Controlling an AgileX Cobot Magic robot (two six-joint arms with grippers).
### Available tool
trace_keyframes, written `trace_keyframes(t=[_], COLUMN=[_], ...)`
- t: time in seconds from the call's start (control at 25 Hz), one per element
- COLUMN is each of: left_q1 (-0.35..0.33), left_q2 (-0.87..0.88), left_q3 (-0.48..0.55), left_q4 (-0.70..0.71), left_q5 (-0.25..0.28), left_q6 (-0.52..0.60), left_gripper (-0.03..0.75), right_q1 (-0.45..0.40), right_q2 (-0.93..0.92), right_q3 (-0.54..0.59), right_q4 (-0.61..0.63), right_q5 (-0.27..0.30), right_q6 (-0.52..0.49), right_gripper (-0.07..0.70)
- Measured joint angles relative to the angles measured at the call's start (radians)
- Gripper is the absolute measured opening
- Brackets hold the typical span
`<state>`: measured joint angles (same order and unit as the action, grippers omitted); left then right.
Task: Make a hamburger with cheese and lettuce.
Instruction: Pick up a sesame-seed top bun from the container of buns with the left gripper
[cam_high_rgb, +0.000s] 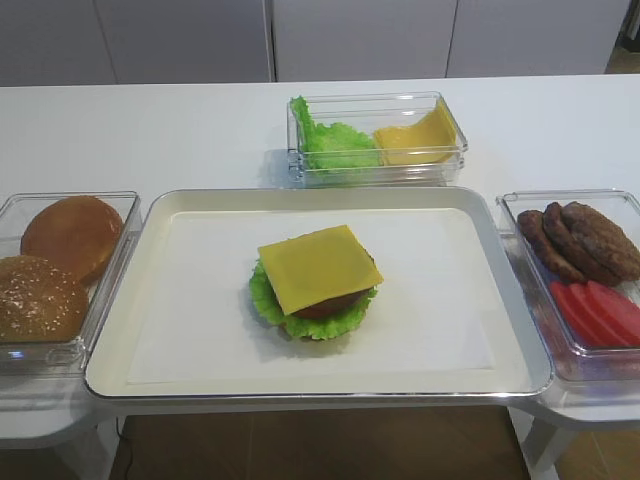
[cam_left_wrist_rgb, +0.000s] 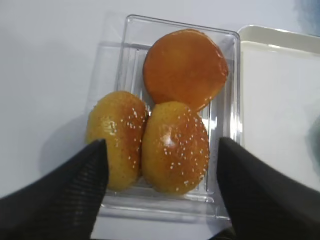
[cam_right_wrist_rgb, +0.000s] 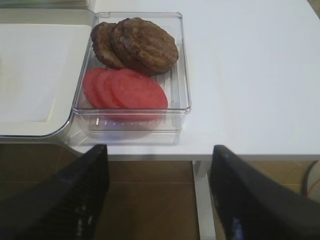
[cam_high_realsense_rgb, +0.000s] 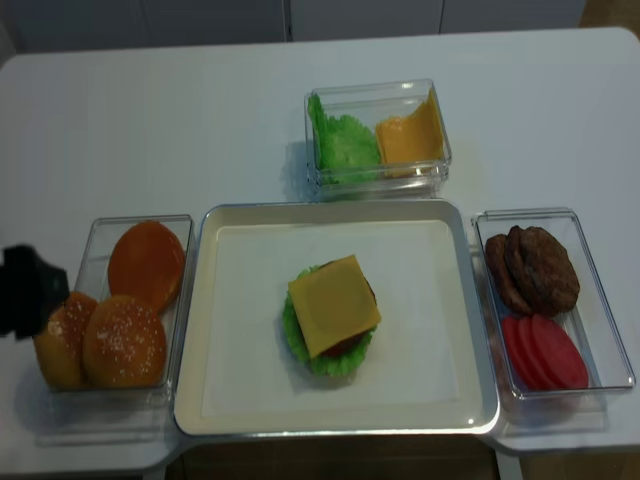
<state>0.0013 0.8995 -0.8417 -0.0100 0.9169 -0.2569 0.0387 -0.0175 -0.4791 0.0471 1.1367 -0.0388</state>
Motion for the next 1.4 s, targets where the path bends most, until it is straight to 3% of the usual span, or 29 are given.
trace_keyframes(t=[0.16,0.44,0.6,1.08,1.4], left_q1=[0.083,0.313,0.381,0.402,0.402], left_q2=[0.085,0.212,0.237,0.4,0.432], left_q3=[-0.043,-0.057,-0.075,-0.077,-0.077], left_q4=[-0.061,-0.288,-0.32,-0.378,-0.387], left_q5=[0.002,0.084,0.103,0.126,0.106], left_q6=[0.032,0.257,0.381,0.595,0.614], left_gripper=[0.506,0.503,0.498,0.486,0.486], right_q1=[0.0,0.0,0.0,0.0,0.0], right_q2=[0.0,0.0,0.0,0.0,0.0], right_q3=[0.0,0.0,0.0,0.0,0.0], right_q4=[0.0,0.0,-0.001,-0.001,-0.001], right_q5=[0.0,0.0,0.0,0.0,0.0], right_q6=[0.0,0.0,0.0,0.0,0.0], right_gripper=[0.501,0.501,0.501,0.501,0.501])
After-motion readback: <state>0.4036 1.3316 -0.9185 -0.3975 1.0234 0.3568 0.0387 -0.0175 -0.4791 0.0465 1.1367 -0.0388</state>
